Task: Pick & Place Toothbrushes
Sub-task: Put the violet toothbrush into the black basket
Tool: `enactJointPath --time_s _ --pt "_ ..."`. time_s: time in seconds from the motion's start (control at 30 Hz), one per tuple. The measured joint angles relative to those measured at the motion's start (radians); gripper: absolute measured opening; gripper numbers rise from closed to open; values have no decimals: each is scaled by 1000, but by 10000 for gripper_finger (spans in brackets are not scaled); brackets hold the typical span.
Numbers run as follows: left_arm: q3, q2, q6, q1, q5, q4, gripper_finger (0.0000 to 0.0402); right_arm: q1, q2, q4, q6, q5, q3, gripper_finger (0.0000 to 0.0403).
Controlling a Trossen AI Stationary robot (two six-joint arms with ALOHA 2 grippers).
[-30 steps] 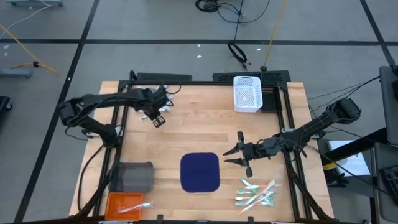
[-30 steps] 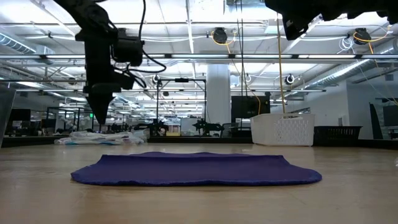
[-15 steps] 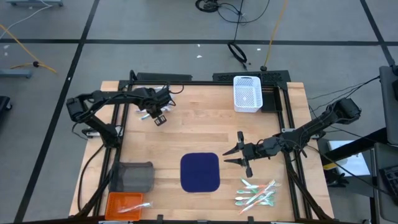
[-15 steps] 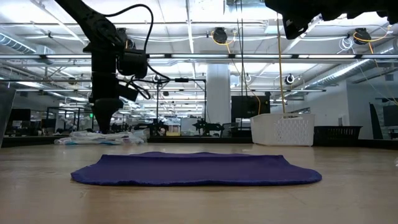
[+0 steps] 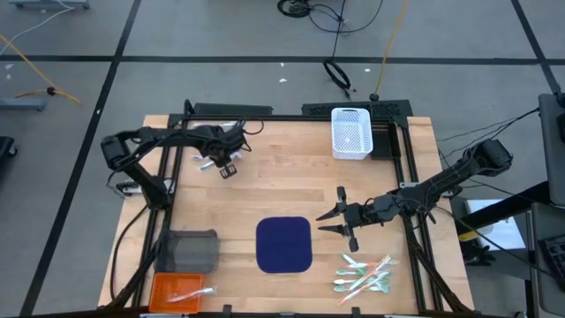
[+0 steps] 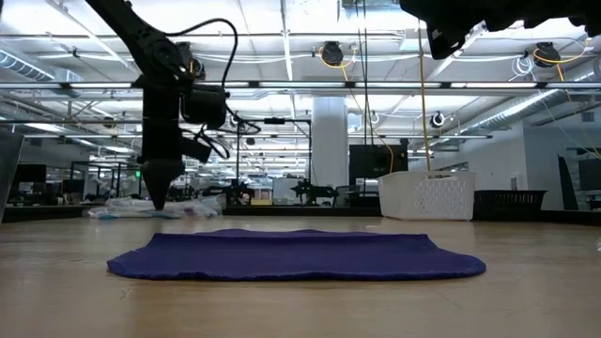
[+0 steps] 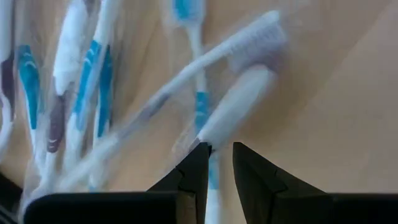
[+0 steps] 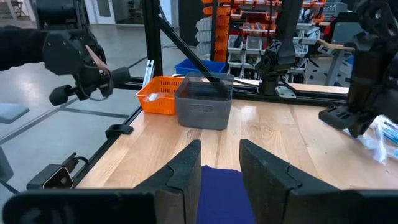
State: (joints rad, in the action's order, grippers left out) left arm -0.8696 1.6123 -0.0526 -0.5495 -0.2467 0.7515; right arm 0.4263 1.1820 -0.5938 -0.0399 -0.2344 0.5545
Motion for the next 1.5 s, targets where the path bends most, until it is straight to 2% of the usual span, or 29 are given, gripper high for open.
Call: enactJointPath --time_s 0.13,0.33,0.53,0.8,1.17,1.5 --pt "0 33 3 0 -81 -10 74 0 0 0 0 0 0 105" --pt "0 38 -2 2 -81 -13 70 0 0 0 0 0 0 105" --pt "0 38 -15 2 -65 -6 7 0 0 0 0 0 0 105" --pt "0 31 7 13 -39 14 1 0 0 0 0 0 0 105" --pt "1 -142 47 62 -77 68 0 0 0 -9 0 0 0 105" --pt "1 -268 119 112 -69 135 0 -3 0 -8 3 -3 0 105"
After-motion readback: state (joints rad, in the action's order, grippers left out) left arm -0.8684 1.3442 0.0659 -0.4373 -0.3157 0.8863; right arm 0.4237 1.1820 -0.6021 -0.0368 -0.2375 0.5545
